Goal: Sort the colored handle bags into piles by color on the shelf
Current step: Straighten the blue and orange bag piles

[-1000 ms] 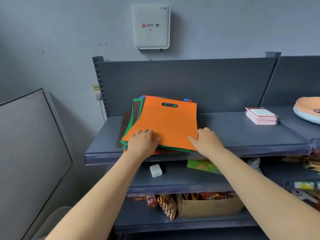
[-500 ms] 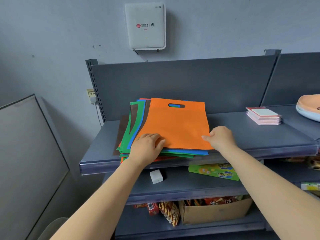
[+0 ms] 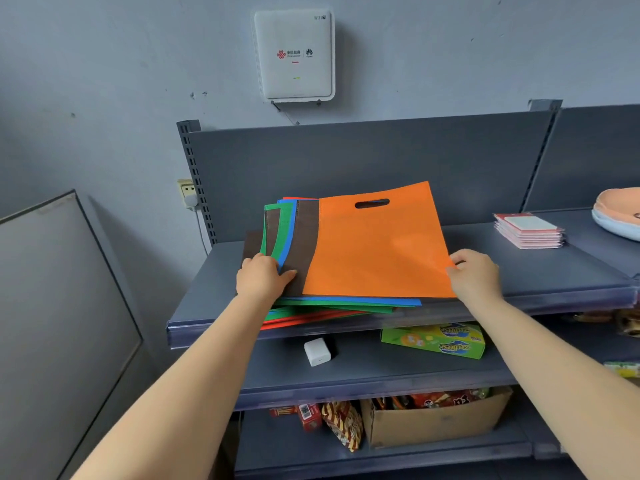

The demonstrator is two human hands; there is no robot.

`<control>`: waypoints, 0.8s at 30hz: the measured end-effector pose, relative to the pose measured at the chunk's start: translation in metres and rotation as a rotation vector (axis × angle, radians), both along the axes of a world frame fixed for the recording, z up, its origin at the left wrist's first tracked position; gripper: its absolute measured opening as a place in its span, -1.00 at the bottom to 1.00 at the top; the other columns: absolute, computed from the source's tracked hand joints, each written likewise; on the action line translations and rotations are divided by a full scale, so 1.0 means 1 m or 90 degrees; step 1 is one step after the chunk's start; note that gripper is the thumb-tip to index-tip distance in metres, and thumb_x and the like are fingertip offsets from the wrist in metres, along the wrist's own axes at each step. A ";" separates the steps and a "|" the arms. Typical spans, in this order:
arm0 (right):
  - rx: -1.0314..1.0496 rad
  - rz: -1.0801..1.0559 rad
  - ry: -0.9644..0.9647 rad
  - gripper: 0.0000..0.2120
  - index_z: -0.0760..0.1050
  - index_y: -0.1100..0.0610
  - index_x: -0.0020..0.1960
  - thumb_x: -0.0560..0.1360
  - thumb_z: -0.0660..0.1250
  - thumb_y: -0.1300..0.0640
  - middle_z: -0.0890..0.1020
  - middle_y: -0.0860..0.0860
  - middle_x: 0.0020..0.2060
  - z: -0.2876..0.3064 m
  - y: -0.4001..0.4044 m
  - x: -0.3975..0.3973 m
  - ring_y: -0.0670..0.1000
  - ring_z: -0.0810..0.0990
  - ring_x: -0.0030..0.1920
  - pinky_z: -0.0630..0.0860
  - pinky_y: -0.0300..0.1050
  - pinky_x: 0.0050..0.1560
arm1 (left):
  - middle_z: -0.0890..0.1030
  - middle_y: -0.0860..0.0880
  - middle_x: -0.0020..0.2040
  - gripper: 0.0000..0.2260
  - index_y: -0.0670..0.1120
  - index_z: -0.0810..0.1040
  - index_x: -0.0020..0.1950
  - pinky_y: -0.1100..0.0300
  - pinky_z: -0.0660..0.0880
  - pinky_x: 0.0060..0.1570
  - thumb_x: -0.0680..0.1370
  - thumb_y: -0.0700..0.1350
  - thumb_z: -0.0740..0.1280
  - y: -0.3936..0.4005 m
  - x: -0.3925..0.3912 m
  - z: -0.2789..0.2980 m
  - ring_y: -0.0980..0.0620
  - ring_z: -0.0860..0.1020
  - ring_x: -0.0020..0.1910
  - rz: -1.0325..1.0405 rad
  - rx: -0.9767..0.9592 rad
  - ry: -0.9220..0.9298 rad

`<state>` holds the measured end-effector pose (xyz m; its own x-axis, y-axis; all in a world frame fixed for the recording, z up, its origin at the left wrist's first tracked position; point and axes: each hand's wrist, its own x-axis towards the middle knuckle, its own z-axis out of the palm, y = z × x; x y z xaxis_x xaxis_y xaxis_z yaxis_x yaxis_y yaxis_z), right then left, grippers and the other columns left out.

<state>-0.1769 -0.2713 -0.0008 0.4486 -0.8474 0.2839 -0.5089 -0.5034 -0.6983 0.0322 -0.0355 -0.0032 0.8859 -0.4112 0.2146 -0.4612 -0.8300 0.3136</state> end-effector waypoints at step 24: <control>0.427 0.179 -0.427 -0.78 0.56 0.07 0.06 0.58 0.22 0.32 0.65 0.10 0.04 -0.018 0.063 -0.056 0.11 0.60 0.09 0.51 0.11 0.18 | 0.66 -0.18 -0.01 -0.77 -0.22 0.64 0.10 0.22 0.41 -0.09 0.57 -0.30 0.21 0.080 -0.075 0.036 -0.07 0.58 -0.06 0.073 -0.444 -0.101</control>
